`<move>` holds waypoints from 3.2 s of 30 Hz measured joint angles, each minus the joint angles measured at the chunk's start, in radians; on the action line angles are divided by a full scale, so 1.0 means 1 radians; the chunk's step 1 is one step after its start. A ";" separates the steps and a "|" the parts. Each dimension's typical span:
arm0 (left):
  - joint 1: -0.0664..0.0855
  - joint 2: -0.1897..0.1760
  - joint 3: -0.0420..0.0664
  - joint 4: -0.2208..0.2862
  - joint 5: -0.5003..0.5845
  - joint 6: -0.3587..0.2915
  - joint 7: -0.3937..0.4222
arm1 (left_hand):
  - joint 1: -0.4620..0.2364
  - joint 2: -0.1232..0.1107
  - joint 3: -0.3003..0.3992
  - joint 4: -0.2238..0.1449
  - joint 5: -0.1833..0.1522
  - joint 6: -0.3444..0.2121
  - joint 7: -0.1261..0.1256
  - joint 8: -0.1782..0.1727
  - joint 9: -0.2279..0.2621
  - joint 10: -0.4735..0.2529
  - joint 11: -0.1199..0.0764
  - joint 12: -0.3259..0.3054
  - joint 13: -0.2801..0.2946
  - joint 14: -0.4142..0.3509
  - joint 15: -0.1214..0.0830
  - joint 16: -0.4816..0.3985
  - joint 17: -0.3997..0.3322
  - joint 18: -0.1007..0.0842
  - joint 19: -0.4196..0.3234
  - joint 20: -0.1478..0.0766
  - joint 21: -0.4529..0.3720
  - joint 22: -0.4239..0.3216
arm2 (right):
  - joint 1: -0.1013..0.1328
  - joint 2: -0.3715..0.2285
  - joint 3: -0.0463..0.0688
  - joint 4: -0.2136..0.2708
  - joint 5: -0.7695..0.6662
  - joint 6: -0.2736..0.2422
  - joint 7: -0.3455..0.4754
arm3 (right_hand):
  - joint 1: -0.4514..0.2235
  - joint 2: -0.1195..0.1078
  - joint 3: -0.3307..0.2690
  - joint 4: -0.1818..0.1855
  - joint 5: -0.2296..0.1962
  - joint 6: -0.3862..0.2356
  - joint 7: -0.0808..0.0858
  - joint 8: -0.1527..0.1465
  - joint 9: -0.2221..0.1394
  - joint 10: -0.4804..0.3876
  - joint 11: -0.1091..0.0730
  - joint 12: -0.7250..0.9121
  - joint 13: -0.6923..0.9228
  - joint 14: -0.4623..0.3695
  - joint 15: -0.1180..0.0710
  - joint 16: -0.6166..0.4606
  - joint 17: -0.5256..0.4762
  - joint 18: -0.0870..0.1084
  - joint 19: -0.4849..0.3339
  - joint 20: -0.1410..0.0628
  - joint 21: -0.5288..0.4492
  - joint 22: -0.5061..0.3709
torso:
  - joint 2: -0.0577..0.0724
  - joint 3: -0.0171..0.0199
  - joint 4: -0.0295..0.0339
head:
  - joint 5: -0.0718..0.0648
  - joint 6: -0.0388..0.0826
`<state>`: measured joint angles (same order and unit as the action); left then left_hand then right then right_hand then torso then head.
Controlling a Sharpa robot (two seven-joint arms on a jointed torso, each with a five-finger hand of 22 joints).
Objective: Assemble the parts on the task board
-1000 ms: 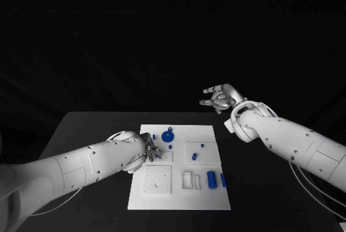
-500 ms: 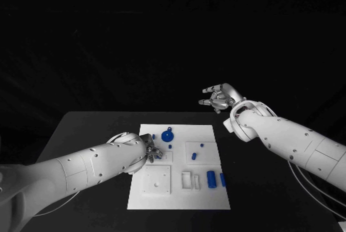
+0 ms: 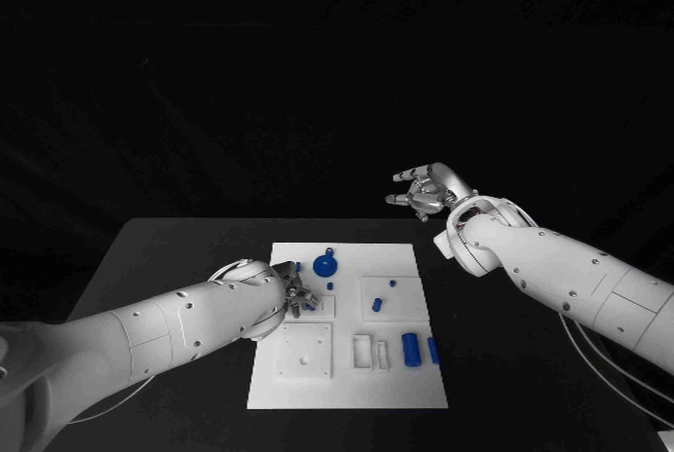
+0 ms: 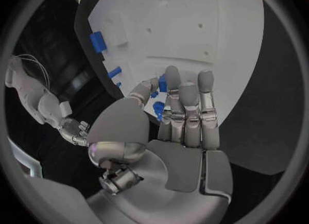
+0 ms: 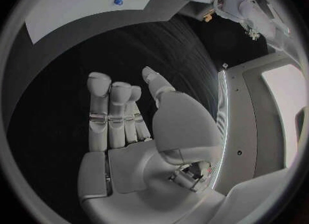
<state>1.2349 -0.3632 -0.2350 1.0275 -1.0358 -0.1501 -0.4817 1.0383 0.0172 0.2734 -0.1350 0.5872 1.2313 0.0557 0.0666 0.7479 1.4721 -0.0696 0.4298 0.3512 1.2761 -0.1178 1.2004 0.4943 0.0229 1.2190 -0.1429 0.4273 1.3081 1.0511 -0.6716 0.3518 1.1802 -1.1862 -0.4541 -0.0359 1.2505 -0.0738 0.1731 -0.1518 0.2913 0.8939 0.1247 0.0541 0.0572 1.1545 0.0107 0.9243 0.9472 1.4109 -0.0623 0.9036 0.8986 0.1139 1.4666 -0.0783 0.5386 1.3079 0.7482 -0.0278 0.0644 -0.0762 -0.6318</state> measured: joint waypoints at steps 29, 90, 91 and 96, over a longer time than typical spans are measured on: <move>-0.008 -0.070 -0.003 0.082 -0.014 -0.091 0.004 | 0.004 -0.004 -0.001 -0.001 0.014 0.002 -0.002 0.000 -0.012 0.004 0.001 0.023 0.002 0.011 -0.004 0.008 0.001 0.000 0.012 -0.005 0.000 0.000 | 0.000 -0.005 0.000 -0.005 0.001 0.002 -0.002 | 0.000 0.000 0.004 -0.004 0.000 -0.002 -0.001 0.000 0.000 0.000 0.000 0.005 0.000 0.000 0.000 0.000 -0.001 -0.001 0.000 0.000 0.000 0.000 | 0.000 -0.0007 0.0012 | -0.006 -0.009; -0.010 -0.022 -0.002 0.023 -0.012 -0.054 0.016 | 0.004 -0.004 -0.004 -0.004 -0.004 0.005 0.000 -0.001 -0.050 0.006 0.002 0.023 -0.001 0.020 -0.002 0.008 0.006 -0.001 0.016 -0.009 0.000 0.000 | 0.000 0.008 0.000 -0.015 0.001 0.017 -0.011 | -0.004 0.004 0.004 -0.004 -0.001 -0.003 -0.001 0.000 0.000 -0.001 -0.001 0.005 0.000 0.000 0.000 0.000 -0.001 -0.006 0.000 0.000 0.000 -0.001 | 0.001 -0.0002 0.0001 | -0.008 -0.016; -0.010 -0.022 -0.002 0.023 -0.012 -0.054 0.016 | 0.004 -0.004 -0.003 -0.003 -0.004 0.005 0.000 -0.001 -0.051 0.006 0.002 0.023 -0.001 0.020 -0.002 0.008 0.006 -0.001 0.016 -0.009 0.000 0.000 | 0.000 0.008 0.000 -0.015 0.001 0.017 -0.011 | -0.004 0.004 0.004 -0.004 -0.001 -0.003 -0.001 0.000 0.000 0.000 0.000 0.005 0.000 0.000 0.000 0.000 -0.001 -0.006 0.000 0.000 0.000 -0.001 | 0.001 -0.0001 0.0001 | -0.007 -0.016; -0.010 -0.022 -0.003 0.020 -0.012 -0.052 0.015 | 0.004 -0.004 -0.003 -0.003 -0.008 0.005 0.000 -0.001 -0.052 0.006 0.002 0.023 -0.001 0.020 -0.004 0.008 0.006 -0.001 0.016 -0.009 0.000 0.000 | 0.000 0.008 0.000 -0.015 0.001 0.018 -0.012 | -0.004 0.004 0.004 -0.004 -0.001 -0.003 -0.001 0.000 0.000 0.000 0.000 0.005 0.000 0.000 0.000 0.000 -0.001 -0.006 0.000 0.000 0.000 -0.001 | 0.001 -0.0001 0.0001 | -0.007 -0.016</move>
<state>1.2245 -0.3853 -0.2379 1.0473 -1.0480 -0.2025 -0.4669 1.0424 0.0135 0.2708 -0.1376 0.5796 1.2367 0.0555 0.0658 0.6960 1.4777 -0.0671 0.4530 0.3498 1.2966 -0.1216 1.2082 0.5000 0.0222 1.2347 -0.1518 0.4274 1.3079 1.0509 -0.6638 0.3517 1.1651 -1.1849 -0.4362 -0.0478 1.2465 -0.0697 0.1771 -0.1559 0.2906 0.8912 0.1239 0.0541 0.0570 1.1545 0.0106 0.9292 0.9470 1.4109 -0.0623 0.9034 0.8975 0.1082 1.4666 -0.0783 0.5386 1.3073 0.7490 -0.0279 0.0645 -0.0832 -0.6477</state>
